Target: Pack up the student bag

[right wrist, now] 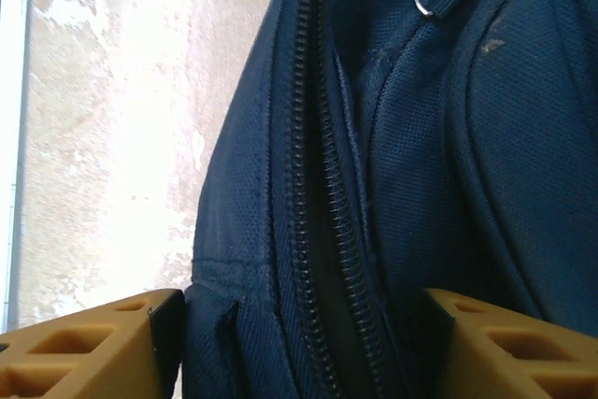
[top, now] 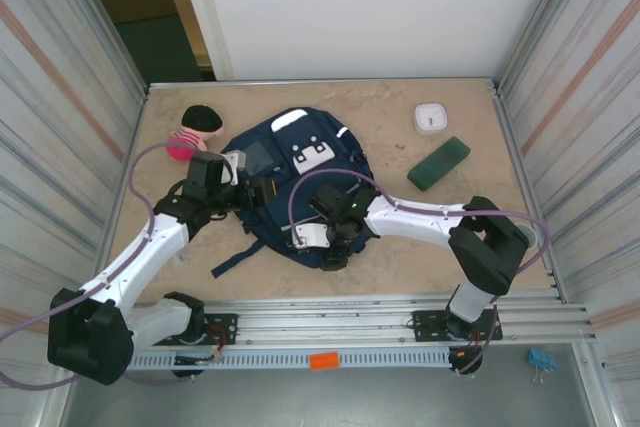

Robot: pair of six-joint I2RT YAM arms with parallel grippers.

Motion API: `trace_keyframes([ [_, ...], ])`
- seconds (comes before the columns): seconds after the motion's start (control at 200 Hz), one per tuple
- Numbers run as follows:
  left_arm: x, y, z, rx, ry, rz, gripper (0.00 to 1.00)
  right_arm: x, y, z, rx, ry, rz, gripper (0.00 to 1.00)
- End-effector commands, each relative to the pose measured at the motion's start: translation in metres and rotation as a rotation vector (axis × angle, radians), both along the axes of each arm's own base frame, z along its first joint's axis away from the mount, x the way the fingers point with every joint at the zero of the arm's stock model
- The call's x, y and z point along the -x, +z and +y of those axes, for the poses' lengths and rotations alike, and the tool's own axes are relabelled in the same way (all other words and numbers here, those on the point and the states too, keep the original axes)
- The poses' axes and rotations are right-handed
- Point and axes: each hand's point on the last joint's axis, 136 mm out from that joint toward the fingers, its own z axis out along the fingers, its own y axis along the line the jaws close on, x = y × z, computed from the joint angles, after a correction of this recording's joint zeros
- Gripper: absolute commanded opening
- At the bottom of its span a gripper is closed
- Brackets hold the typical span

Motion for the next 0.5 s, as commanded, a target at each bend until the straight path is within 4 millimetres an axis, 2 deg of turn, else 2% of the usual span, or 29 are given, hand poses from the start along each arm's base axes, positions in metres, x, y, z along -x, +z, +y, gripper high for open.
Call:
trace_keyframes([
  [0.0,-0.002,0.000,-0.001,0.023,0.008,-0.001,0.78,-0.008,-0.015,-0.007,0.062,0.053,-0.100,0.45],
  [0.07,-0.001,-0.002,-0.001,0.018,0.003,-0.002,0.78,-0.018,-0.016,-0.016,0.079,0.065,-0.203,0.19],
  [0.145,0.001,-0.002,-0.002,0.012,-0.017,-0.006,0.78,-0.025,0.008,-0.016,0.028,0.059,-0.261,0.00],
  [0.266,0.006,0.001,-0.001,0.002,-0.045,-0.028,0.77,-0.028,0.078,-0.011,-0.149,0.047,-0.277,0.00],
  [0.316,0.007,0.007,-0.001,0.003,-0.054,-0.057,0.77,-0.028,0.109,-0.014,-0.218,0.049,-0.266,0.00],
  [0.381,0.008,0.017,-0.001,0.010,-0.062,-0.103,0.77,-0.040,0.142,-0.024,-0.272,0.014,-0.276,0.00],
  [0.491,0.010,0.037,0.000,0.034,-0.068,-0.204,0.77,-0.061,0.177,-0.044,-0.267,-0.028,-0.346,0.00],
])
